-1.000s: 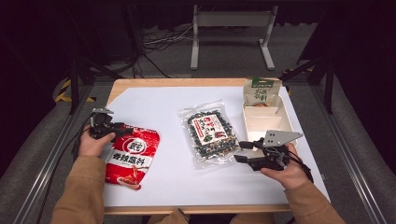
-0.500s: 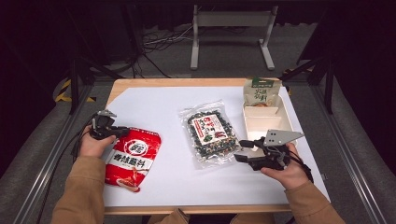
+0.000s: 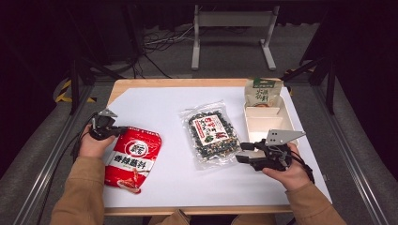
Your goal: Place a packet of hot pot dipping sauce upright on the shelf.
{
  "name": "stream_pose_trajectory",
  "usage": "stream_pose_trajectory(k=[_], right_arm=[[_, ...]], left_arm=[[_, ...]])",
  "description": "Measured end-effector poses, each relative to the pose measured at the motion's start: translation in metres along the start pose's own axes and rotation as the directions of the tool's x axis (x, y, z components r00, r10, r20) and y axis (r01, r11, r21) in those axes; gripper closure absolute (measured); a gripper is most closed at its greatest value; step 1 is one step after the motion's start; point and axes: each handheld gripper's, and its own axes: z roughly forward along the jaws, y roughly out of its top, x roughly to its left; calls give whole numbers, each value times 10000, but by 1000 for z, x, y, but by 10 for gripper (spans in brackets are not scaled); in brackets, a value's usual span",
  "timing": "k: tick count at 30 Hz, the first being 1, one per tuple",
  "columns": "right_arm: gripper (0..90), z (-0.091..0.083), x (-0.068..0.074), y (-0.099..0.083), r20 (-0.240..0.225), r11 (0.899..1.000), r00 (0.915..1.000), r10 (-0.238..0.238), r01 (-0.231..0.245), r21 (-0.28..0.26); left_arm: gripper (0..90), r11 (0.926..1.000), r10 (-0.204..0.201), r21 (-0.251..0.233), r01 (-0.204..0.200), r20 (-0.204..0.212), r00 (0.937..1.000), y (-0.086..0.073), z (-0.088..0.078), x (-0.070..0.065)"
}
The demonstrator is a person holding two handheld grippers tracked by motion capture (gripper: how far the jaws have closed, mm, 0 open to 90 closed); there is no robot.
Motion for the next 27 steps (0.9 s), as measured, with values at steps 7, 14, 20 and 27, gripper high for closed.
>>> stream_pose_trajectory(k=[7,14,20,27], right_arm=[[496,1,3,3,142,9994,9993,-356,356,9],[489,4,8,9,136,9985,9984,-548,548,32],[484,7,10,13,36,9975,9975,-711,711,-2],[482,11,9,17,-79,9969,9969,-785,785,0]], left_arm=[[892,9996,222,-143,-223,-74,9997,3,-13,-4],[893,9990,162,-410,-163,-10,9999,4,-33,-10],[897,9970,12,-770,-3,112,9999,2,-51,-14],[898,9924,65,-1225,-69,-32,10000,2,-72,-22]])
